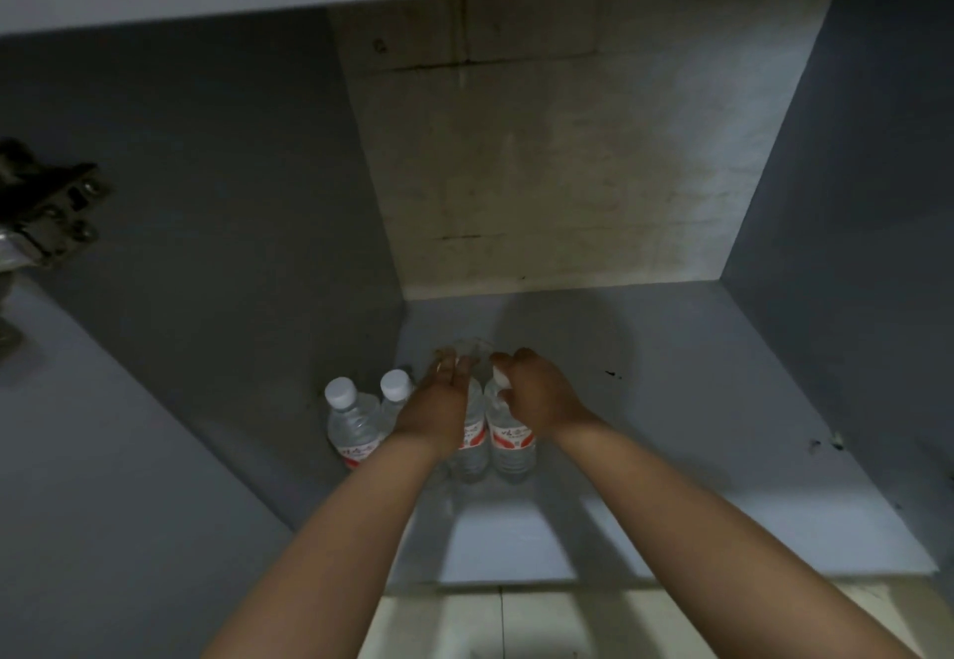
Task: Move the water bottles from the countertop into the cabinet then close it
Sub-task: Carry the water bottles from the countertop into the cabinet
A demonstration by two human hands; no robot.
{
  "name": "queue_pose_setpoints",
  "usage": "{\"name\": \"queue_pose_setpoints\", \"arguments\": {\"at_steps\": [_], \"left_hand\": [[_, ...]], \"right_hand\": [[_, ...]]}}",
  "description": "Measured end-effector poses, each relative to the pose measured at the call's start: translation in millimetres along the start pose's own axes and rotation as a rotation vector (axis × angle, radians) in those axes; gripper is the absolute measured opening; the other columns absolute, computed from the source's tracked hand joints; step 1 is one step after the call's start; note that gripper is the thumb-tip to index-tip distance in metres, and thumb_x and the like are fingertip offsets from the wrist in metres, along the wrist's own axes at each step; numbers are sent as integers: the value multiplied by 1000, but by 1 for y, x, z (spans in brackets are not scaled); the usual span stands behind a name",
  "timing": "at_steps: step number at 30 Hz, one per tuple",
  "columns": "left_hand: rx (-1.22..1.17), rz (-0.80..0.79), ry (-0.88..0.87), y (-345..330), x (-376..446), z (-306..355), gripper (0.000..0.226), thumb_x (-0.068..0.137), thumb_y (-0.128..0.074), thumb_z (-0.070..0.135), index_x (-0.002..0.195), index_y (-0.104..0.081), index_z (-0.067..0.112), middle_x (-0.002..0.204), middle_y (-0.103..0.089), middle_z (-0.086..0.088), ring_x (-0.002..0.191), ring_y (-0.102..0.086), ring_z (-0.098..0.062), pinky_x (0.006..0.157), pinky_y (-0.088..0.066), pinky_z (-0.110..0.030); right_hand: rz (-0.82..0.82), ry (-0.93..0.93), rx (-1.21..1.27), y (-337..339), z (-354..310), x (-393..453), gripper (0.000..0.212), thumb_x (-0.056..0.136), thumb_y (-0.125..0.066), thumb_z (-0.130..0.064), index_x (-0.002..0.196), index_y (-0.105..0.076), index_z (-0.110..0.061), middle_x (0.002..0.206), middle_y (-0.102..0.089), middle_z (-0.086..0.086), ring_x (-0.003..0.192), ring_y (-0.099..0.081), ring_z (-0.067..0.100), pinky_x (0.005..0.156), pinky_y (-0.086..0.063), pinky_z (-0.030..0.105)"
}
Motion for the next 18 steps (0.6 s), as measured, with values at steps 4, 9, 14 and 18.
{"name": "queue_pose_setpoints", "arguments": {"at_steps": [4,9,14,18], "left_hand": [[48,11,29,-2,-1,1,76,95,-46,3,149,7,2,160,9,-15,149,8,-30,124,-3,-35],[23,14,39,-5,-1,1,77,95,-46,4,149,9,2,160,12,-14,149,9,-27,122,-1,-31],[41,-3,38,-8,-1,2,79,95,-46,2,149,11,4,160,15,-14,149,12,-26,122,-1,-29],[46,20,81,2,-15,4,65,92,-38,-3,149,-6,-3,159,0,-22,148,-7,-34,121,-14,-32]], "right_hand": [[4,-13,8,-1,3,5,48,93,-49,-10,139,-38,-8,133,-49,22,121,-49,34,98,-40,32],[19,-26,31,-3,6,6,51,94,-46,-7,143,-33,-9,135,-46,24,123,-48,35,100,-40,32],[27,-37,58,-8,5,6,52,95,-43,-10,145,-28,-11,143,-37,23,129,-43,35,106,-36,34],[-17,-39,30,-13,11,1,61,95,-46,-18,149,-17,-18,154,-20,20,138,-31,33,112,-29,32]]}}
Point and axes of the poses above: each hand's wrist, its own x-axis towards the middle knuckle, its own y-axis out of the back of the hand, z = x × y, the point moved 9 cm from there along x, towards the middle knuckle
